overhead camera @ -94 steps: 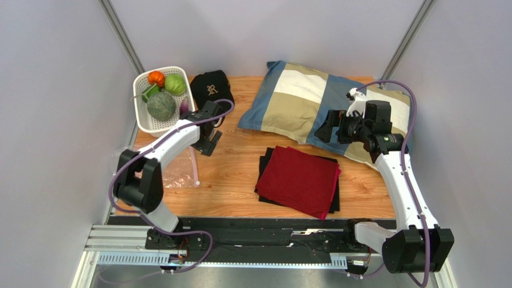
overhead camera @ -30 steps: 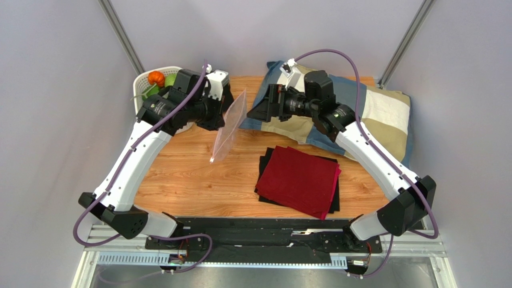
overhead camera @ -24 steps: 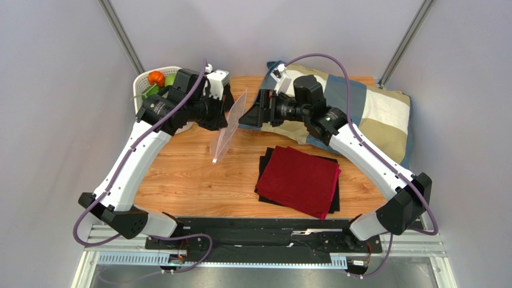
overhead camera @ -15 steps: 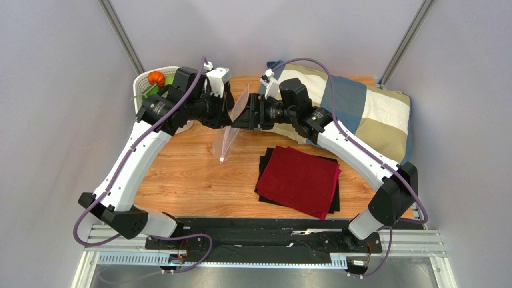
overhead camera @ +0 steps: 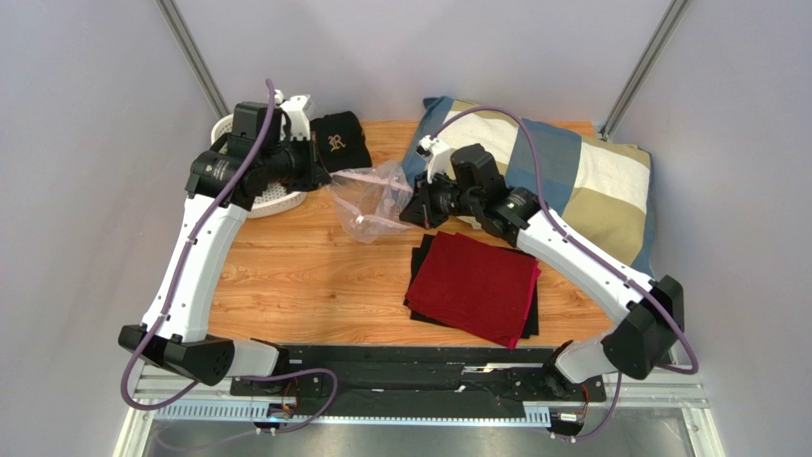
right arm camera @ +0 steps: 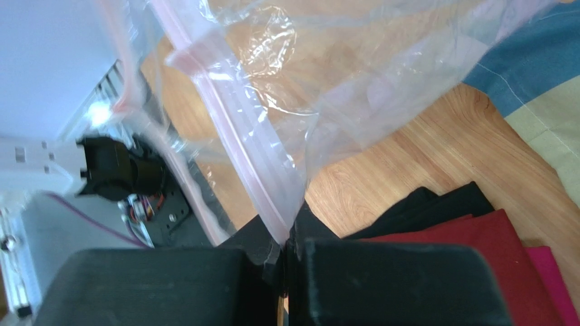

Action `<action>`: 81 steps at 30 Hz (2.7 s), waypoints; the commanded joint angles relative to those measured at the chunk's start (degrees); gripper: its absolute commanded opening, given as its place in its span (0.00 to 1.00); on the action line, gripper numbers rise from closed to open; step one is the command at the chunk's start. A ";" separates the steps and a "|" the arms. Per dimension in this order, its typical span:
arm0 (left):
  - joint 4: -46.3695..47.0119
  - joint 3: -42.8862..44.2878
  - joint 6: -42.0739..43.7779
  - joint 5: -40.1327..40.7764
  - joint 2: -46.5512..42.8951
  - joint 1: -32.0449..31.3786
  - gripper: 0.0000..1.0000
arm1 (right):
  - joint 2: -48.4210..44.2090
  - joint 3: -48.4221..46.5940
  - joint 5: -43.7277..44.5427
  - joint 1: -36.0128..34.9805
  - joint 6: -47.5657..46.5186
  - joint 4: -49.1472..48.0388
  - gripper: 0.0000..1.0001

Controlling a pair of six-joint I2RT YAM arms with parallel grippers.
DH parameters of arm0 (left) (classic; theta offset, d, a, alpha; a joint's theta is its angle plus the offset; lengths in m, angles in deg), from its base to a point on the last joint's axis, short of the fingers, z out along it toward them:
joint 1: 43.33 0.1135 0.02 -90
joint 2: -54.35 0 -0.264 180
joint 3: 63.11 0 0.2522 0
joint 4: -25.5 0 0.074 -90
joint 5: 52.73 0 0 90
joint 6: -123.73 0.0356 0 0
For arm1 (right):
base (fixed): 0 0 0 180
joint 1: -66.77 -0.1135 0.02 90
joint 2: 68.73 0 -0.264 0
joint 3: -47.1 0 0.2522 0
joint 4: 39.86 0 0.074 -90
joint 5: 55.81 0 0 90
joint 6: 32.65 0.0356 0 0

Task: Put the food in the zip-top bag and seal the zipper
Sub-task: Open the zipper of the food storage bag.

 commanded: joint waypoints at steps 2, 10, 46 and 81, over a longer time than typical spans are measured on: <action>-0.31 -1.52 -1.96 -0.11 1.36 2.22 0.00 | -6.97 2.44 -5.37 -2.90 -21.04 4.39 0.00; -0.32 -4.77 -1.61 -3.39 8.65 2.22 0.00 | -7.33 1.12 -9.94 -15.47 -41.93 24.78 0.00; 5.84 -19.19 13.15 -12.17 1.37 7.76 0.32 | 10.95 -2.22 -11.61 -0.27 1.04 -5.97 0.00; 6.10 -16.29 7.53 -13.76 1.80 7.67 0.00 | 8.75 -9.96 -15.92 2.72 5.96 3.00 0.33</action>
